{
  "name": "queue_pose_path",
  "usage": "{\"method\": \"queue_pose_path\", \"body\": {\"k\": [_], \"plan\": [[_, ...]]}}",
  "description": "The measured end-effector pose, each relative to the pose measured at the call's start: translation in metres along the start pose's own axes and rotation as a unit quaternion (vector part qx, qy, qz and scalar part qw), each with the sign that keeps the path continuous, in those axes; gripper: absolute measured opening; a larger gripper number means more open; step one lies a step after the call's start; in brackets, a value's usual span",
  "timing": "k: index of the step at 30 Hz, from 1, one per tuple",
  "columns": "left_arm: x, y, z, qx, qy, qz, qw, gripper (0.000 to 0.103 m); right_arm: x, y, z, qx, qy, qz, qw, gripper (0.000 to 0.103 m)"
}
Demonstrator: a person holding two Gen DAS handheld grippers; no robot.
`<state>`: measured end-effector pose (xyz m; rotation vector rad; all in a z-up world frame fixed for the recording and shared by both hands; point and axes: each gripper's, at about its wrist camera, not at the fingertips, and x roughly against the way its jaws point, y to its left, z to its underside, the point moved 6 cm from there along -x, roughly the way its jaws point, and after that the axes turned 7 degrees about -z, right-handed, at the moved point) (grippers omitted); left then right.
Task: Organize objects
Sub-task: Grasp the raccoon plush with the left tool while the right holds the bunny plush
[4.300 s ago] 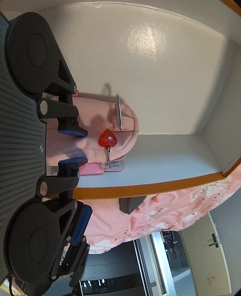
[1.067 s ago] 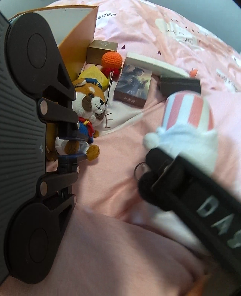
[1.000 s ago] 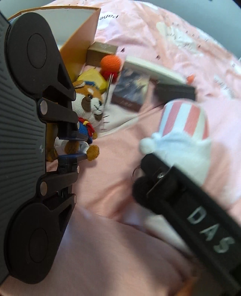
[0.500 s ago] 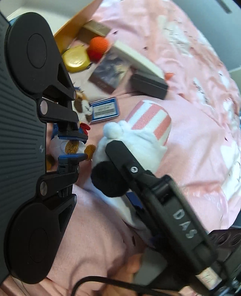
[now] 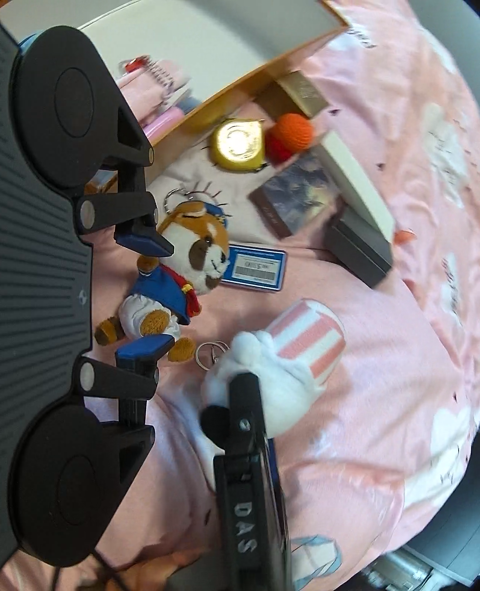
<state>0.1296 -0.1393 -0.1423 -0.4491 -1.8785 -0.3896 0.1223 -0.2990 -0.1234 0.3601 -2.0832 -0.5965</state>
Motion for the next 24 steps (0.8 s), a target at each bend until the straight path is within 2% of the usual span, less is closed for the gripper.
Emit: {"method": "queue_pose_path", "body": {"k": [3, 6, 9, 11, 15, 17, 20, 24], "plan": [[-0.007, 0.001, -0.002, 0.015, 0.015, -0.011, 0.9997, 0.057, 0.008, 0.003, -0.006, 0.039, -0.022, 0.041, 0.998, 0.07], [-0.013, -0.003, -0.004, 0.014, 0.028, -0.022, 0.9993, 0.064, 0.005, 0.004, -0.008, 0.067, -0.022, 0.054, 0.996, 0.069], [-0.02, -0.008, -0.007, 0.002, 0.042, -0.04, 0.9983, 0.072, 0.002, 0.005, -0.008, 0.087, -0.02, 0.063, 0.994, 0.059], [-0.025, -0.011, -0.009, -0.004, 0.05, -0.049, 0.9975, 0.076, 0.005, 0.002, -0.01, 0.078, -0.023, 0.057, 0.995, 0.051], [-0.035, -0.015, -0.014, -0.006, 0.063, -0.078, 0.9949, 0.076, 0.006, -0.004, -0.009, 0.062, -0.019, 0.041, 0.997, 0.052], [-0.039, -0.019, -0.017, -0.015, 0.067, -0.077, 0.9947, 0.076, 0.003, -0.004, -0.007, 0.058, -0.015, 0.036, 0.998, 0.054], [-0.054, -0.023, -0.015, -0.034, 0.087, -0.099, 0.9907, 0.076, -0.003, -0.002, -0.004, 0.061, -0.007, 0.023, 0.998, 0.057], [-0.06, -0.025, -0.012, -0.044, 0.083, -0.114, 0.9891, 0.076, -0.013, -0.003, -0.003, 0.055, 0.003, 0.012, 0.998, 0.062]]}}
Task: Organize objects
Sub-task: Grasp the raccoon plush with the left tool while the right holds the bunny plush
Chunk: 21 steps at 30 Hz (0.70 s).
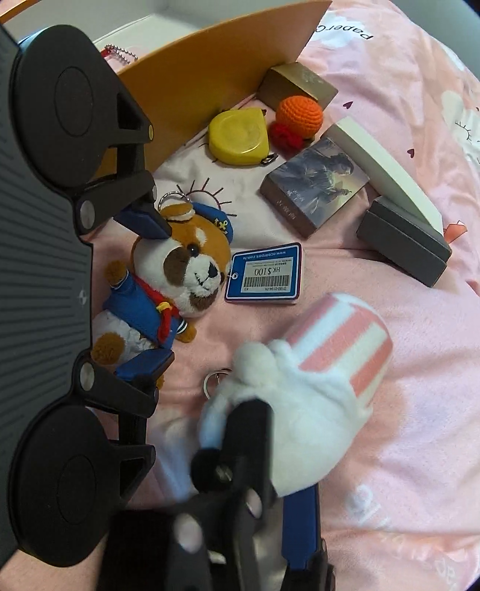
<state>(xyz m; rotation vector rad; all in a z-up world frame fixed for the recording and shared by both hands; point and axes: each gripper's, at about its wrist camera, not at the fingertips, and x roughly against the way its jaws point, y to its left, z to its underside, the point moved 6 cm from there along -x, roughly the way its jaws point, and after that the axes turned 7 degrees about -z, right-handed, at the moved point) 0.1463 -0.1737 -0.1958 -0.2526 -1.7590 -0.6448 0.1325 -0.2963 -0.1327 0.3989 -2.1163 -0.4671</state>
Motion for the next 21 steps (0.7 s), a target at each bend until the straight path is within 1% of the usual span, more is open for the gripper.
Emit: {"method": "queue_pose_path", "body": {"k": [1, 3, 5, 8, 10, 11, 12, 14, 16, 18, 19, 20, 21], "plan": [[-0.002, 0.0, 0.0, 0.001, 0.002, -0.001, 1.0, 0.076, -0.005, 0.001, 0.001, 0.002, 0.007, -0.004, 1.0, 0.065], [-0.006, 0.002, 0.001, 0.006, 0.007, 0.0, 1.0, 0.077, -0.016, 0.003, 0.003, 0.004, 0.017, -0.008, 1.0, 0.066], [-0.009, 0.002, 0.0, 0.008, 0.009, -0.003, 0.9999, 0.079, -0.018, 0.001, 0.003, -0.005, 0.014, -0.01, 1.0, 0.064], [-0.014, 0.0, 0.002, 0.005, 0.013, -0.012, 0.9998, 0.082, -0.009, -0.004, 0.001, -0.031, 0.0, -0.024, 0.999, 0.061], [-0.018, -0.001, 0.003, 0.002, 0.014, -0.019, 0.9997, 0.082, -0.003, -0.005, 0.0, -0.044, -0.004, -0.033, 0.998, 0.06], [-0.017, 0.0, 0.004, 0.003, 0.01, -0.019, 0.9998, 0.079, -0.001, -0.004, 0.0, -0.045, -0.005, -0.033, 0.998, 0.06], [-0.014, 0.0, 0.005, 0.003, 0.003, -0.021, 0.9998, 0.076, 0.0, -0.004, 0.001, -0.044, -0.006, -0.034, 0.998, 0.06], [-0.006, 0.003, 0.007, 0.011, -0.016, -0.02, 0.9996, 0.066, 0.001, -0.003, 0.0, -0.044, -0.006, -0.032, 0.998, 0.06], [0.004, 0.008, 0.011, 0.017, -0.035, -0.017, 0.9991, 0.06, 0.004, -0.002, 0.0, -0.046, -0.009, -0.035, 0.998, 0.059], [0.015, 0.013, 0.015, 0.034, -0.057, -0.005, 0.9978, 0.054, 0.009, -0.001, -0.002, -0.052, -0.015, -0.04, 0.998, 0.059], [0.022, 0.017, 0.016, 0.04, -0.075, -0.003, 0.9964, 0.036, 0.013, -0.001, -0.003, -0.055, -0.018, -0.042, 0.997, 0.059], [0.029, 0.019, 0.016, 0.043, -0.085, 0.004, 0.9954, 0.033, 0.015, -0.001, -0.004, -0.058, -0.022, -0.044, 0.997, 0.059], [0.035, 0.02, 0.016, 0.052, -0.098, 0.012, 0.9938, 0.027, 0.018, 0.0, -0.005, -0.061, -0.025, -0.046, 0.997, 0.059]]}}
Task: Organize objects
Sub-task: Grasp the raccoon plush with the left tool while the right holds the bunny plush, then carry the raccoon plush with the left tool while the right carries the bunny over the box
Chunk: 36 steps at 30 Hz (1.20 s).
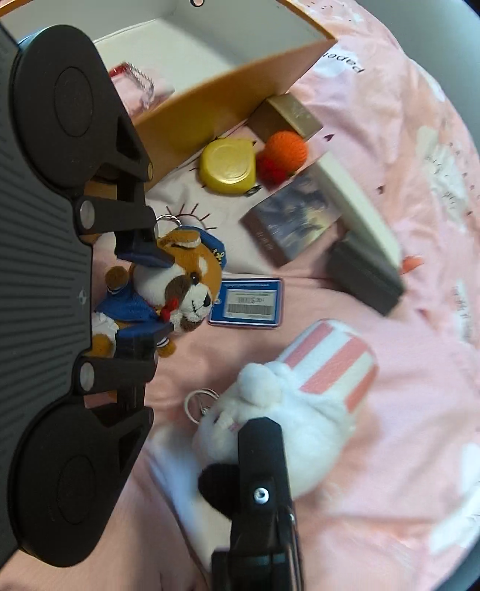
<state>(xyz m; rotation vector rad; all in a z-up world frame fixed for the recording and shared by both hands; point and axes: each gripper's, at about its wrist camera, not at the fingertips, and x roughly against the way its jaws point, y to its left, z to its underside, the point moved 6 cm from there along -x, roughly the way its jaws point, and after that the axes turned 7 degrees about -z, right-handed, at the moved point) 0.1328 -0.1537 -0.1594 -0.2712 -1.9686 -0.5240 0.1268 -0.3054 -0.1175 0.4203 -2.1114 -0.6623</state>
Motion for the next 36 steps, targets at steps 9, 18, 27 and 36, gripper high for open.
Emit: {"method": "queue_pose_path", "body": {"k": [9, 18, 27, 36], "plan": [[0.027, 0.021, -0.009, 0.023, -0.032, 0.033, 0.9987, 0.0, 0.011, 0.01, -0.005, 0.006, -0.014, 0.006, 1.0, 0.059], [-0.003, 0.024, -0.021, 0.072, 0.049, 0.022, 0.996, 0.054, 0.007, 0.007, -0.003, 0.012, -0.011, 0.018, 1.0, 0.06], [-0.028, 0.006, -0.025, 0.018, 0.095, -0.048, 0.9942, 0.079, 0.008, -0.003, -0.003, -0.005, -0.02, 0.011, 1.0, 0.06], [-0.045, -0.004, -0.028, -0.038, 0.123, -0.038, 0.991, 0.081, 0.007, -0.008, -0.003, -0.012, -0.018, 0.003, 1.0, 0.06]]}}
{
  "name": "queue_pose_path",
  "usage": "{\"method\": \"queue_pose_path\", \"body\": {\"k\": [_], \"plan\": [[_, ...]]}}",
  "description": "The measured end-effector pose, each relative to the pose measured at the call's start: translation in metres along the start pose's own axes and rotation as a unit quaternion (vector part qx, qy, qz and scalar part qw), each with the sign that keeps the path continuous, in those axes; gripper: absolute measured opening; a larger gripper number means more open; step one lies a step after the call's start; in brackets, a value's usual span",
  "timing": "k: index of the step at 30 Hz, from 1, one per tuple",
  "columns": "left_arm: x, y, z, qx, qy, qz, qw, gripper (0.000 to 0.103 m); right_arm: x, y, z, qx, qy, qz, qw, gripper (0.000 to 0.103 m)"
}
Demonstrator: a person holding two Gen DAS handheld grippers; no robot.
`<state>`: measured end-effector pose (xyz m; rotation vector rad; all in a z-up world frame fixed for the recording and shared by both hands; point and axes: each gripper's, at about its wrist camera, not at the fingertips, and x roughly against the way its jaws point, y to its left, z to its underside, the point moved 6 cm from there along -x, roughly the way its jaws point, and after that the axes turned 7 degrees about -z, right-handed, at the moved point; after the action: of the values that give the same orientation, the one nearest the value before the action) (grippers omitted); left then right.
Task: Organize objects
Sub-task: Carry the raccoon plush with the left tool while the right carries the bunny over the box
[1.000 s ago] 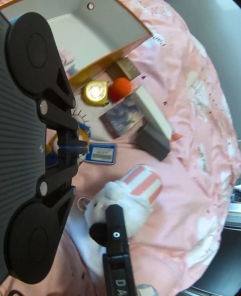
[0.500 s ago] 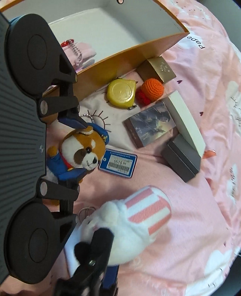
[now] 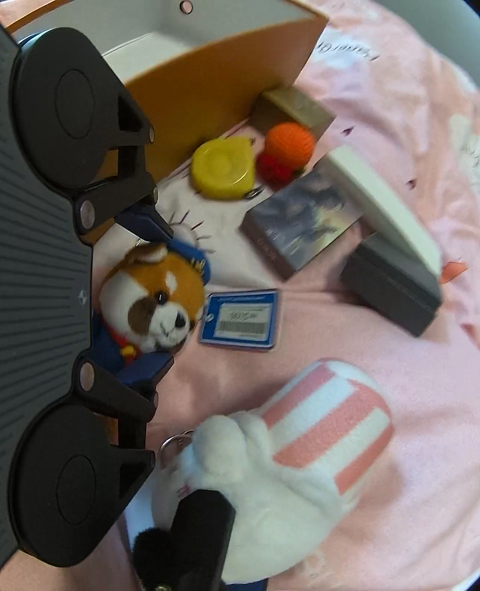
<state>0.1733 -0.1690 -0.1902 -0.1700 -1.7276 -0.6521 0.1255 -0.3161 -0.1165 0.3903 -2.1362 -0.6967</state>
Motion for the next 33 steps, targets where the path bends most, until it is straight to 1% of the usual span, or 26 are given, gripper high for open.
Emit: {"method": "queue_pose_path", "body": {"k": [1, 2, 4, 5, 6, 7, 10, 13, 16, 20, 23, 27, 30, 33], "plan": [[-0.003, -0.001, 0.001, -0.01, 0.004, -0.001, 0.9999, 0.082, 0.0, 0.0, 0.0, -0.001, 0.0, -0.001, 1.0, 0.06], [-0.007, 0.0, 0.002, -0.01, 0.013, 0.002, 0.9999, 0.083, 0.0, -0.001, 0.0, -0.002, 0.0, -0.002, 1.0, 0.06], [-0.015, 0.003, 0.006, 0.005, 0.032, 0.02, 0.9993, 0.084, 0.0, -0.001, 0.0, -0.002, 0.0, -0.002, 1.0, 0.06], [-0.018, 0.005, 0.007, 0.015, 0.034, 0.029, 0.9989, 0.08, 0.0, -0.002, 0.0, -0.002, 0.0, -0.002, 1.0, 0.06], [-0.019, 0.008, 0.007, 0.027, 0.031, 0.038, 0.9984, 0.079, 0.0, -0.002, 0.0, 0.0, 0.001, -0.002, 1.0, 0.06], [-0.018, 0.009, 0.008, 0.03, 0.027, 0.041, 0.9984, 0.076, -0.001, -0.002, 0.0, 0.001, 0.002, -0.001, 1.0, 0.06], [-0.01, 0.012, 0.013, 0.036, 0.004, 0.044, 0.9984, 0.07, -0.003, -0.001, 0.002, 0.007, 0.005, 0.003, 1.0, 0.06], [0.004, 0.02, 0.019, 0.049, -0.025, 0.056, 0.9969, 0.068, 0.0, 0.003, 0.002, 0.007, 0.003, -0.003, 1.0, 0.059], [0.031, 0.03, 0.026, 0.056, -0.069, 0.074, 0.9933, 0.068, 0.004, 0.009, -0.001, -0.004, -0.002, -0.021, 1.0, 0.059], [0.076, 0.052, 0.035, 0.057, -0.124, 0.081, 0.9874, 0.068, 0.016, 0.029, -0.012, 0.002, -0.022, -0.039, 0.999, 0.059], [0.113, 0.067, 0.032, 0.054, -0.165, 0.066, 0.9826, 0.068, 0.026, 0.054, -0.023, 0.01, -0.035, -0.069, 0.997, 0.059], [0.145, 0.1, 0.049, 0.056, -0.203, 0.042, 0.9766, 0.068, 0.033, 0.096, -0.036, 0.029, -0.04, -0.113, 0.992, 0.059], [0.162, 0.13, 0.066, 0.067, -0.216, 0.019, 0.9739, 0.068, 0.034, 0.129, -0.042, 0.039, -0.037, -0.153, 0.987, 0.059], [0.172, 0.16, 0.087, 0.078, -0.214, -0.002, 0.9738, 0.068, 0.026, 0.166, -0.043, 0.048, -0.02, -0.195, 0.979, 0.059]]}}
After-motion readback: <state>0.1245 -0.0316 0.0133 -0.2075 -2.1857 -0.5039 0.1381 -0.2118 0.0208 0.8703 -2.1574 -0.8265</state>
